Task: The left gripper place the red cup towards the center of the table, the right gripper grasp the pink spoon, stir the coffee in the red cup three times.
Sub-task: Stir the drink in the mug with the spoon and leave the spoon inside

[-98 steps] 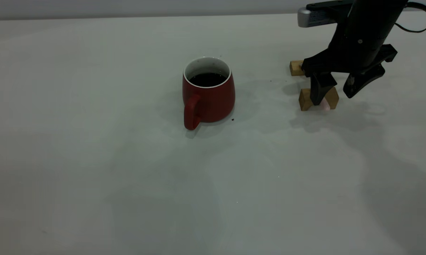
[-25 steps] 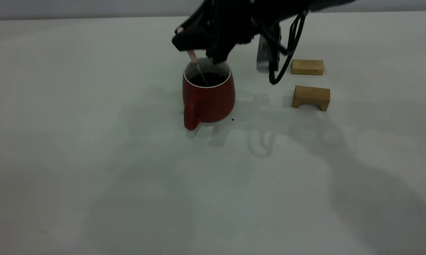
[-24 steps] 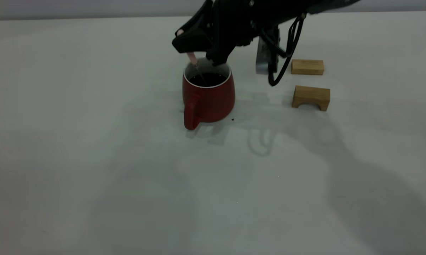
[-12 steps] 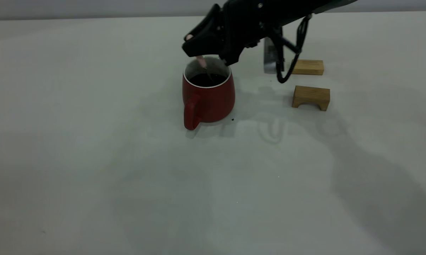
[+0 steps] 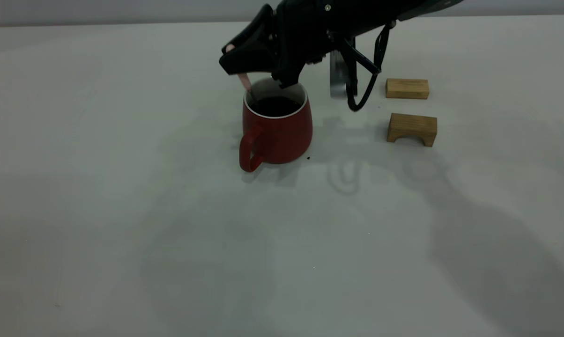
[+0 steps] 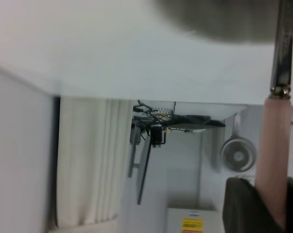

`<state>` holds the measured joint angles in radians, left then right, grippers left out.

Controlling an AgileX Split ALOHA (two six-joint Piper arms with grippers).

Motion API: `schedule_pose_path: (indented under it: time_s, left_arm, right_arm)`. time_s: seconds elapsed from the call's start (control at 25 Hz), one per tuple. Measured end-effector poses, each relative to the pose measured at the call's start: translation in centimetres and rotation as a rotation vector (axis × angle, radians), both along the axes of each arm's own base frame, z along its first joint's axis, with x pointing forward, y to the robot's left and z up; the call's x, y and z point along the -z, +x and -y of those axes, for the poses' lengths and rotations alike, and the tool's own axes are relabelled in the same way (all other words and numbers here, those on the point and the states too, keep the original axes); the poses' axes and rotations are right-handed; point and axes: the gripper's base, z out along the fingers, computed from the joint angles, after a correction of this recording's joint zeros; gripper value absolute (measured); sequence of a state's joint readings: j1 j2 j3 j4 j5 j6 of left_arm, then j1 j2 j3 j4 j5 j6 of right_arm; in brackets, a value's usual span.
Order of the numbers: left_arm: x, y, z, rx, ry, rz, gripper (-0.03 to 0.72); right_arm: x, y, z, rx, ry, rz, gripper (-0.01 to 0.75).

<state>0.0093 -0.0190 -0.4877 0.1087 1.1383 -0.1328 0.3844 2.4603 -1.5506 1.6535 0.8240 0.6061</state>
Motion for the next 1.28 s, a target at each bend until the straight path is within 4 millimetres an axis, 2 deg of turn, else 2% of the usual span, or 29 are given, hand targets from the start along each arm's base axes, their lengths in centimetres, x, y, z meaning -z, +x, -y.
schedule_pose_path:
  time_s: [0.16,0.32,0.52,0.72,0.88,1.28]
  left_arm:
    - [0.0,0.0,0.0,0.0,0.0,0.0,0.594]
    - [0.0,0.0,0.0,0.0,0.0,0.0,0.594]
    - [0.0,0.0,0.0,0.0,0.0,0.0,0.594]
    - [0.0,0.0,0.0,0.0,0.0,0.0,0.594]
    - [0.0,0.0,0.0,0.0,0.0,0.0,0.594]
    - [0.0,0.0,0.0,0.0,0.0,0.0,0.594]
  right_arm:
    - [0.1,0.9,2.1,-0.024,-0.036,0.063,0.142]
    - [0.3,1.1,3.6,0.006,-0.033,-0.062,0.142]
    - [0.2,0.3,2.0,0.069,0.005,-0.238,0.142]
    - [0.0,-0.3,0.2,0.102,0.046,-0.305,0.142]
    - [-0.1,-0.4,0.2,0.093,0.059,-0.318,0.142]
    - [0.2,-0.1,1.6,0.054,0.018,-0.285,0.142]
